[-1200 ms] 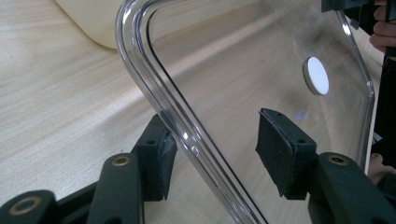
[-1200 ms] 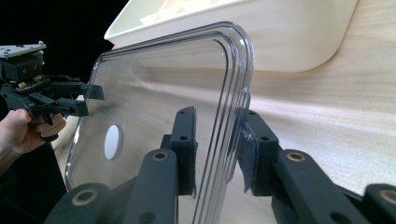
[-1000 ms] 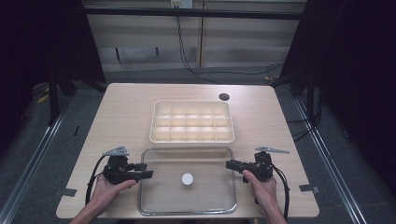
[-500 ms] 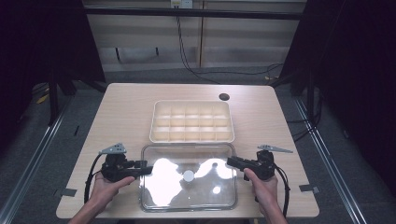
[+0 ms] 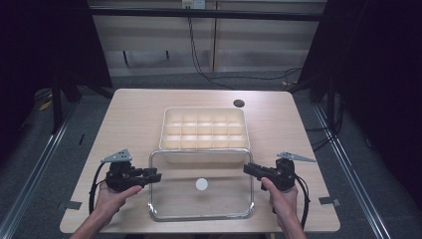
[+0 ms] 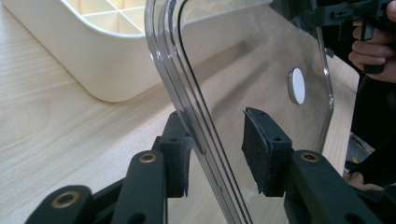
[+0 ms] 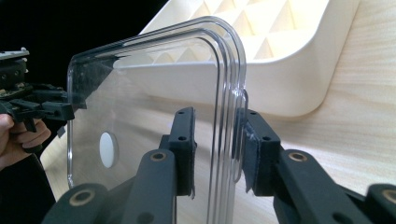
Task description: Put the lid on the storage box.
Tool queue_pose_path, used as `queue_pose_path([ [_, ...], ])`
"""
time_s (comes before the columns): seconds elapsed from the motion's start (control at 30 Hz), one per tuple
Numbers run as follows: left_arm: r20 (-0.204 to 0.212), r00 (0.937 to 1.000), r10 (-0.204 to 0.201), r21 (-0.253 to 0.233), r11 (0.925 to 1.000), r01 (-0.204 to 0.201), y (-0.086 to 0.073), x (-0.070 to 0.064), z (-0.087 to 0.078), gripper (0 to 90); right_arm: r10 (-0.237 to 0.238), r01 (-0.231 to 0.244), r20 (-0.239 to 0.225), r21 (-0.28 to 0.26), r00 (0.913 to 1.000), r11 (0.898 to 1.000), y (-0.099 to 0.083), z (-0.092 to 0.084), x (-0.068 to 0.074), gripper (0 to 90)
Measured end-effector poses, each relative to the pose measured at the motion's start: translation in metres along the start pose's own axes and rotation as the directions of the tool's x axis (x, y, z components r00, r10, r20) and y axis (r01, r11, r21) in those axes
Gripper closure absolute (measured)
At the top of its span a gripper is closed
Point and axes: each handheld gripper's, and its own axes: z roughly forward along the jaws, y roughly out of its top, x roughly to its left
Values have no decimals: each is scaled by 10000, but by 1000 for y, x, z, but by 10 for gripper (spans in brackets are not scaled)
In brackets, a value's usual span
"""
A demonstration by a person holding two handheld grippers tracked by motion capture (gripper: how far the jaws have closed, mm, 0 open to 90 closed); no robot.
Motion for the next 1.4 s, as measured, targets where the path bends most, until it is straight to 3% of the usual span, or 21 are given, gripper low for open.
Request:
queue_pose_path([
  [0.07, 52, 9997, -232, -172, 9996, 233, -2, -2, -1, 632, 9, -9, 20, -78, 10000, 10000, 0, -1, 2, 694],
  [0.37, 103, 9999, -87, -420, 9991, 91, 4, -8, -6, 670, 17, -13, 74, -494, 10000, 9988, 0, -10, 8, 701],
  [0.47, 331, 9989, -347, -551, 9978, 365, 6, -8, -7, 692, -71, 77, 91, -561, 9999, 9984, 2, -12, 10, 700],
  [0.67, -55, 10000, -77, -594, 9982, 74, 16, -8, -11, 700, -329, 331, 51, -671, 9994, 9972, 11, -12, 14, 701],
  [0.8, -44, 9999, -166, -539, 9984, 164, 18, -4, -10, 700, -399, 403, 69, -640, 9992, 9971, 16, -9, 14, 701],
  [1.07, -125, 9998, 133, -771, 9969, -142, 30, -8, -13, 701, -523, 526, 57, -774, 9986, 9956, 24, -11, 14, 700],
  [1.4, -270, 9996, -6, -955, 9954, -19, 46, -6, -12, 704, -557, 561, 61, -1131, 9984, 9920, 42, -11, 13, 698],
])
